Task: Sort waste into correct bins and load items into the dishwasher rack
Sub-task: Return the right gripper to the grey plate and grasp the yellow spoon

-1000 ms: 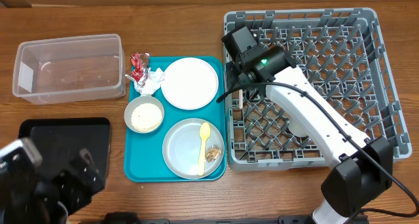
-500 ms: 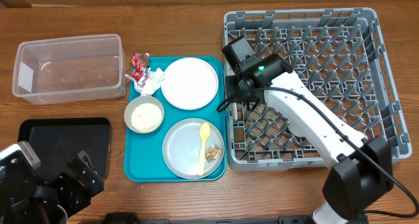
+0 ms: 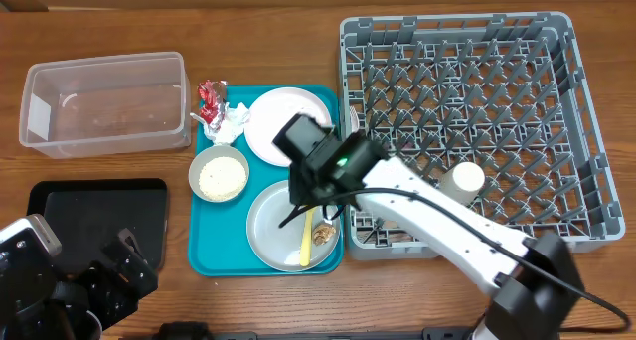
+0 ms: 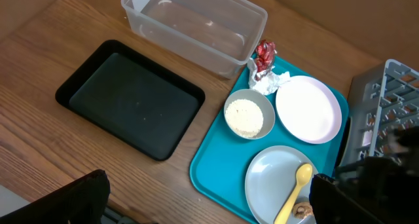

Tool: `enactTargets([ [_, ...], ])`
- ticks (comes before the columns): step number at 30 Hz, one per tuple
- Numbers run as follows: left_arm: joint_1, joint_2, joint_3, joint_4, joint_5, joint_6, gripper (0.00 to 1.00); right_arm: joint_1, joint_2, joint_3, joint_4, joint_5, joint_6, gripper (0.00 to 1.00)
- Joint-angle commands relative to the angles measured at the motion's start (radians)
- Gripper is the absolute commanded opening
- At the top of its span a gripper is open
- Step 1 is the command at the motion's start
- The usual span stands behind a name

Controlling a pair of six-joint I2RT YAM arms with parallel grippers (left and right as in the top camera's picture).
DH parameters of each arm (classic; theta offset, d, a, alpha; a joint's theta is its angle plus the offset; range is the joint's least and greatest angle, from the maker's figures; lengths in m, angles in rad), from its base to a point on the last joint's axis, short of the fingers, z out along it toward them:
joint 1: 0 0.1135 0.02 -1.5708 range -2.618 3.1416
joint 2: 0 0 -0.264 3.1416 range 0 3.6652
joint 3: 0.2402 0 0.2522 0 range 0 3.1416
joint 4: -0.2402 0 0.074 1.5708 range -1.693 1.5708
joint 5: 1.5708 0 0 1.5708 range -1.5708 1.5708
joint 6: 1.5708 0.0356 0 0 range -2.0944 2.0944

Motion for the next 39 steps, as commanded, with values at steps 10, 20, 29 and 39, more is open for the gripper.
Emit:
enactTargets([
  [10,0.005,0.002,0.007,-0.001,-0.021,0.016,1.00,0.011,0.164,-0.074,0.100,-0.021,0.144,0.40],
  [20,0.005,0.002,0.007,-0.001,-0.021,0.016,1.00,0.015,0.266,-0.074,0.111,-0.079,0.144,0.44],
  [29,0.005,0.002,0.007,-0.001,-0.021,0.016,1.00,0.015,0.273,-0.074,0.117,-0.088,0.144,0.17],
  [39,0.005,0.002,0.007,-0.001,-0.021,0.016,1.00,0.015,0.254,0.018,0.065,-0.051,0.038,0.06],
])
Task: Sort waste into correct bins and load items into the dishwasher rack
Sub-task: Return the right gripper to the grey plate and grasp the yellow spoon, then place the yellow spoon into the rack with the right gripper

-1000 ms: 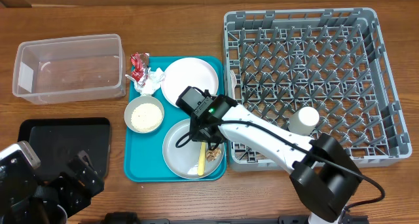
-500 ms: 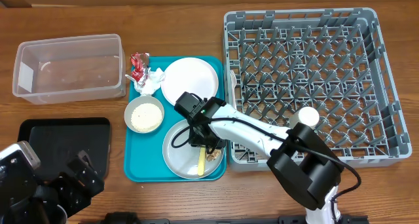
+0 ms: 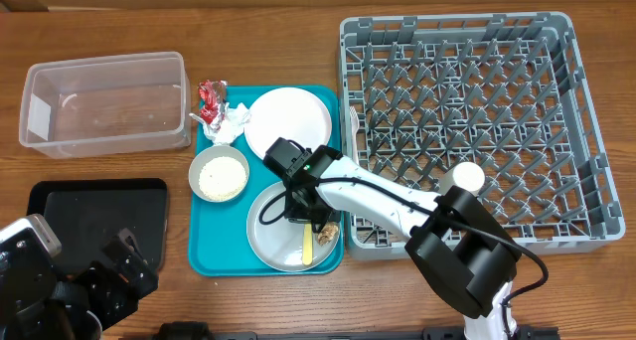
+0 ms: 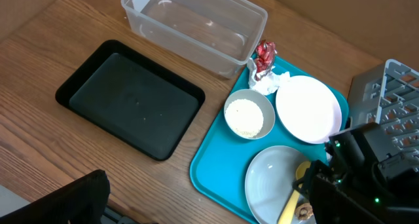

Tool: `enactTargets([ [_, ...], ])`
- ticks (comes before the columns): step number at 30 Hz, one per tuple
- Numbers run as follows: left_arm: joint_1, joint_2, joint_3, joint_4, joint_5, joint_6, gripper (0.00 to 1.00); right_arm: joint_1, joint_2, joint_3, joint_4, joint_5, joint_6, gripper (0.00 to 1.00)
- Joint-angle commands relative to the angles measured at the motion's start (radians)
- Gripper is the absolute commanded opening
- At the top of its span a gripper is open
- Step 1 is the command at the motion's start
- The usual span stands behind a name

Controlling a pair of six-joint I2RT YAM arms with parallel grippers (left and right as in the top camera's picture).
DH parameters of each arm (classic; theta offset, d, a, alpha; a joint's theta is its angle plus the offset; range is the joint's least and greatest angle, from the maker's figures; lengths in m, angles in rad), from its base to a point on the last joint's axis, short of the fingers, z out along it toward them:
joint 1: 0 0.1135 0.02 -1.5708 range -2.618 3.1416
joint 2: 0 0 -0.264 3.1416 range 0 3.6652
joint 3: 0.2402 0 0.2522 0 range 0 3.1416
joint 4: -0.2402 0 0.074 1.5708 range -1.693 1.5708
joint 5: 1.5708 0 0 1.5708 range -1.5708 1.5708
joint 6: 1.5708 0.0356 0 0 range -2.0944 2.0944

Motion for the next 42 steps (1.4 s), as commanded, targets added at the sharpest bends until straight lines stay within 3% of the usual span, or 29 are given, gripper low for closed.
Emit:
enactTargets([
  [1,0.005,0.002,0.007,-0.001,-0.020,0.016,1.00,0.006,-0.013,0.078,-0.029,0.042,-0.072,0.06],
  [13,0.005,0.002,0.007,-0.001,-0.020,0.016,1.00,-0.015,-0.174,0.188,-0.117,0.101,-0.164,0.06],
  [21,0.005,0.002,0.007,-0.001,-0.020,0.016,1.00,-0.149,-0.299,0.193,-0.128,0.142,-0.335,0.06],
  [29,0.005,0.002,0.007,-0.001,-0.021,0.016,1.00,-0.329,-0.308,0.192,-0.118,0.145,-0.480,0.09],
  [37,0.005,0.002,0.007,-0.001,-0.021,0.016,1.00,-0.357,-0.291,0.141,-0.043,0.134,-0.562,0.12],
  [40,0.005,0.002,0.007,-0.001,-0.021,0.016,1.00,-0.357,-0.266,0.127,-0.019,0.134,-0.562,0.19],
  [42,0.005,0.002,0.007,-0.001,-0.020,0.016,1.00,-0.357,-0.249,0.127,-0.008,0.135,-0.562,0.37],
])
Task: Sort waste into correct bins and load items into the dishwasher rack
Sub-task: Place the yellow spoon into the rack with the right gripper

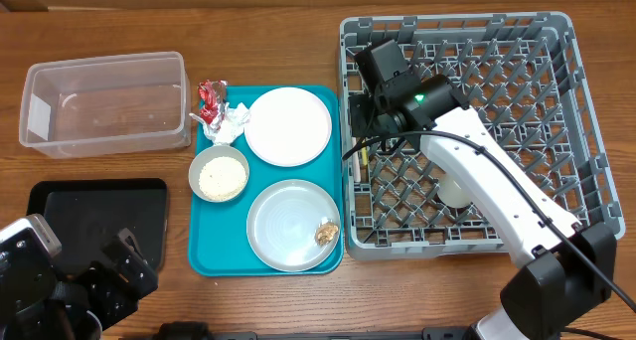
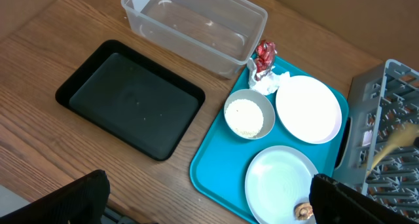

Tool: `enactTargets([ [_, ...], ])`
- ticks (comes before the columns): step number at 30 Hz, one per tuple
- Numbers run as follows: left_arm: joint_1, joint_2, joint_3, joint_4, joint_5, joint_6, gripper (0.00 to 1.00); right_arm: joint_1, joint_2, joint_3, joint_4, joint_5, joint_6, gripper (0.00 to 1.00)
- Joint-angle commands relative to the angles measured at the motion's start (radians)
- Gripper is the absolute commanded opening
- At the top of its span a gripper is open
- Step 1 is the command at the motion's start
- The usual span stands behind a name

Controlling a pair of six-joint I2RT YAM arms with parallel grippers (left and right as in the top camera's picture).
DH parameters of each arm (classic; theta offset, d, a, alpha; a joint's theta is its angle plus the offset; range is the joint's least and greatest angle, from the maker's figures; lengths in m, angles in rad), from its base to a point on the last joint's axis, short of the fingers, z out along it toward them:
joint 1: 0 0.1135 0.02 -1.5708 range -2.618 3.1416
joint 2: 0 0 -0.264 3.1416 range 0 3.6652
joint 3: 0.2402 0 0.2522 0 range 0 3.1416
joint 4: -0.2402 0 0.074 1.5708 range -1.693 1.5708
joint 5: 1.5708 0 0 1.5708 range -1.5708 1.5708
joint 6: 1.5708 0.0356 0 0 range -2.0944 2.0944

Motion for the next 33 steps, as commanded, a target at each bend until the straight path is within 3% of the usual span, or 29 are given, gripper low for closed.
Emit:
enactTargets([
  [1,0.005,0.002,0.007,-0.001,-0.021,0.016,1.00,0.003,0.034,-0.013,0.022,0.021,-0.019,0.44],
  [8,0.005,0.002,0.007,-0.001,-0.021,0.016,1.00,0.013,-0.029,0.039,-0.030,0.027,-0.013,0.46],
  [18,0.005,0.002,0.007,-0.001,-0.020,0.016,1.00,0.063,-0.299,0.053,-0.099,-0.044,0.115,0.56],
  [33,0.005,0.002,0.007,-0.001,-0.021,0.016,1.00,0.063,-0.326,0.052,-0.186,-0.122,0.118,0.62],
])
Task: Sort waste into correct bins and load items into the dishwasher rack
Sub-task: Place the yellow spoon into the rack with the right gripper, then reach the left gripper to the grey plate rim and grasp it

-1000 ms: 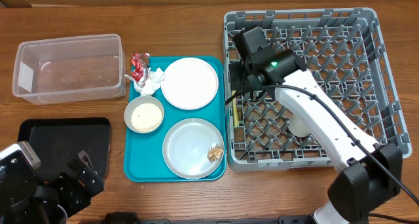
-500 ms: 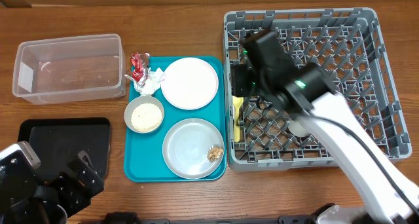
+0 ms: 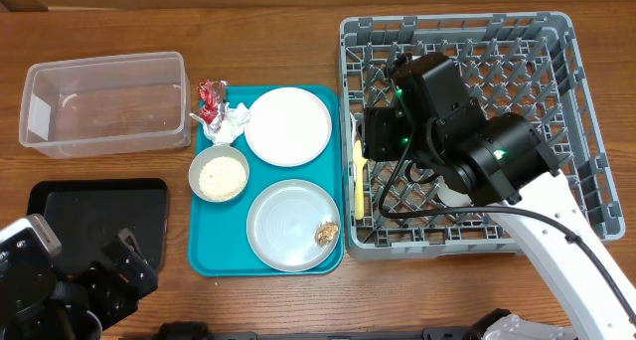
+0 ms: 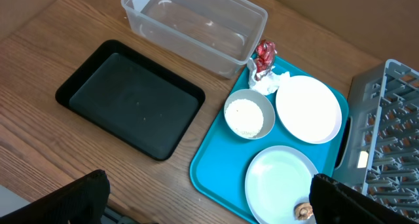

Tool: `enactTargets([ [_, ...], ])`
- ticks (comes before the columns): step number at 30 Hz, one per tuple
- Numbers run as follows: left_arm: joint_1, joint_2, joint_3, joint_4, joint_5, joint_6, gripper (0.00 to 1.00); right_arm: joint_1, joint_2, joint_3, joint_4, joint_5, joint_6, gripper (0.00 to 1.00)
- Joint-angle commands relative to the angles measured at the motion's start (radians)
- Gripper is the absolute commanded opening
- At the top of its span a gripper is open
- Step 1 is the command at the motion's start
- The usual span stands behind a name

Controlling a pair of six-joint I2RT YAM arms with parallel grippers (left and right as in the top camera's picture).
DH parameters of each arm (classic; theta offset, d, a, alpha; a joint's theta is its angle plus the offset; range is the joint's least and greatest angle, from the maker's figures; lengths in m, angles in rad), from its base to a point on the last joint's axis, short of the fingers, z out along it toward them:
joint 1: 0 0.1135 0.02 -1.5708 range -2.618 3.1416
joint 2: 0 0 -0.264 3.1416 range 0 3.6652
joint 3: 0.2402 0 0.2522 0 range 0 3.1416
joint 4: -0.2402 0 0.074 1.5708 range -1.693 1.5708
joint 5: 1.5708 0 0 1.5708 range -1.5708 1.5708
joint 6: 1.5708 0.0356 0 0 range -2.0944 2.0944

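Note:
A yellow spoon [image 3: 358,176] lies in the left edge of the grey dishwasher rack [image 3: 556,42], and a sliver of the spoon [image 4: 362,160] shows in the left wrist view. My right gripper [image 3: 383,133] hangs raised above the rack's left part, apart from the spoon, open and empty. A white cup [image 3: 459,193] stands in the rack, half hidden under the arm. The teal tray [image 3: 204,251] holds a white plate [image 3: 288,126], a bowl of rice [image 3: 219,174] and a grey plate [image 3: 288,226] with a food scrap [image 3: 324,234]. My left gripper [image 4: 206,198] rests open at the front left.
A red wrapper [image 3: 209,95] and crumpled white paper [image 3: 231,121] lie at the tray's far left corner. A clear plastic bin [image 3: 104,101] stands at the back left. A black tray [image 3: 94,216] lies in front of it.
The right gripper held the yellow spoon over the rack's left edge. Now the spoon lies in the rack and the gripper is raised above it, empty. The left arm has not moved.
The right gripper hovered over the grey plate, where the yellow spoon lay. Then it was down at the spoon on the plate. Later it held the spoon over the rack's left edge, the plate keeping only the scrap. Now the spoon rests in the rack.

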Motion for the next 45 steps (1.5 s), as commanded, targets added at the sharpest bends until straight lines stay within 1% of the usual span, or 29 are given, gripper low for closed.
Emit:
enactTargets([
  [1,0.005,0.002,0.007,-0.001,-0.021,0.016,1.00,-0.001,0.001,0.011,-0.009,-0.054,0.005,0.63],
  [8,0.005,0.002,0.007,-0.001,-0.020,0.016,1.00,-0.001,0.002,0.011,-0.095,-0.053,0.005,0.65],
  [15,0.005,0.002,0.007,-0.001,-0.021,0.016,1.00,-0.001,0.002,0.011,-0.055,-0.054,0.005,0.76],
  [18,0.005,0.002,0.008,0.034,-0.050,0.020,1.00,-0.001,0.002,0.011,-0.051,-0.055,0.005,0.76],
  [22,0.005,0.002,0.006,0.039,-0.050,0.020,1.00,-0.001,0.002,0.011,-0.056,-0.068,0.005,0.76],
  [32,0.005,0.002,-0.014,0.047,0.161,0.019,1.00,-0.003,0.002,0.011,-0.041,-0.064,0.005,0.77],
  [35,0.005,0.002,-0.080,0.042,0.200,0.047,1.00,-0.016,-0.004,0.011,-0.023,-0.060,0.005,0.76],
  [38,0.005,0.003,-0.193,0.055,0.221,0.046,1.00,-0.054,-0.026,0.013,-0.002,-0.057,0.006,0.76],
  [40,0.005,0.003,-0.278,0.090,0.232,0.029,1.00,-0.090,-0.050,0.014,-0.002,-0.056,0.025,0.76],
  [43,0.005,0.004,-0.428,0.156,0.332,0.013,1.00,-0.164,-0.108,0.014,0.001,-0.056,0.027,0.77],
  [44,0.005,0.007,-0.469,0.184,0.378,0.029,0.98,-0.182,-0.123,0.014,0.000,-0.056,0.027,0.77],
  [45,0.005,0.012,-0.507,0.218,0.425,0.073,0.98,-0.205,-0.142,0.014,-0.003,-0.056,0.027,0.77],
])
